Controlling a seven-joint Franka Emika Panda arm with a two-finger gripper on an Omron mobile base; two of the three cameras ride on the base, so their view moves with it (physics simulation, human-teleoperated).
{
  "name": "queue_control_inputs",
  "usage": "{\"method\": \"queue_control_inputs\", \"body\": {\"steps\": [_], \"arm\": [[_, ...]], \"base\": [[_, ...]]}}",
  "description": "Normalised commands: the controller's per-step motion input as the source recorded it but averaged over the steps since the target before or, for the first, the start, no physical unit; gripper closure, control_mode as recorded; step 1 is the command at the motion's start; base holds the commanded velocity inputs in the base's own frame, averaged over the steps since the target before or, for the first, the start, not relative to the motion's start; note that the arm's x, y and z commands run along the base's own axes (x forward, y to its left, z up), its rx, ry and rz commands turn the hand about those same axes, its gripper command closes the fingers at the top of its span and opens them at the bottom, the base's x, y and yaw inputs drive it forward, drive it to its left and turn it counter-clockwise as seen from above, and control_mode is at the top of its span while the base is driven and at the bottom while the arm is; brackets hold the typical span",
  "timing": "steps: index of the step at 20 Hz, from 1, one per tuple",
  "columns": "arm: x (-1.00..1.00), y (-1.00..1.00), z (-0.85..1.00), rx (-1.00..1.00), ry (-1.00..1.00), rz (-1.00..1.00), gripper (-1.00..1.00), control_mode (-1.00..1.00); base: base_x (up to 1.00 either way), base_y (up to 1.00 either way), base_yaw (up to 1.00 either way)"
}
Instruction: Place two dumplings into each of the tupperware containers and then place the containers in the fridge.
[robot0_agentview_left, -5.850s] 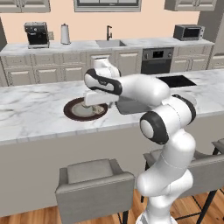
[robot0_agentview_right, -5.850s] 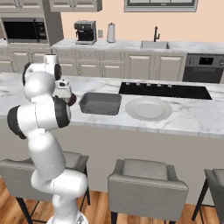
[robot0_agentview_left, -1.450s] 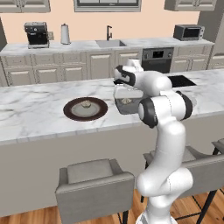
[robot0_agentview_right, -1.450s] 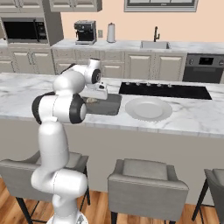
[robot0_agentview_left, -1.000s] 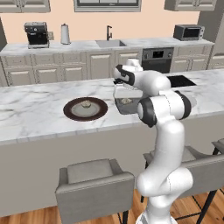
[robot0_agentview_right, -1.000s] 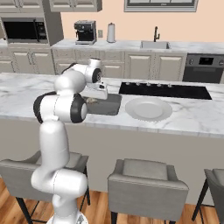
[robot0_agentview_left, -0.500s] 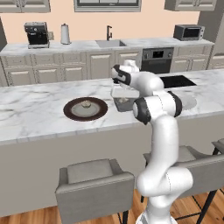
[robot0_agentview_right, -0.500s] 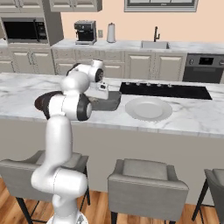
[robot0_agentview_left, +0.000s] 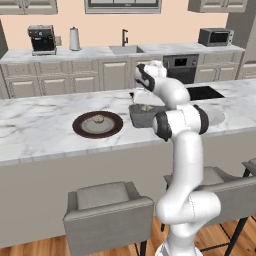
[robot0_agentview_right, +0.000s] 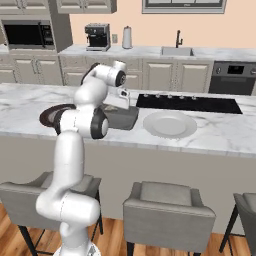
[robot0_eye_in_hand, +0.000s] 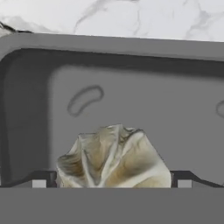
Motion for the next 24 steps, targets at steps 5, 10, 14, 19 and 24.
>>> {"method": "queue_control_inputs", "body": {"steps": [5, 10, 14, 19, 24], "arm": [[-0.82, -0.11, -0.92, 0.00, 0.00, -0.05, -1.00, -1.00], [-1.00, -0.21, -0.31, 0.07, 0.07, -0.04, -1.00, -1.00], [-1.00, -0.08, 0.00, 0.04, 0.50, -0.07, -1.00, -1.00], [-0.23, 0.57, -0.22, -0.23, 0.81, -0.02, -1.00, -1.00], [-0.17, 0.26, 0.19, -0.17, 0.19, 0.00, -1.00, -1.00]], "base": [[0.00, 0.00, 0.00], [0.00, 0.00, 0.00], [0.00, 0.00, 0.00], [0.00, 0.00, 0.00], [0.00, 0.00, 0.00]]}}
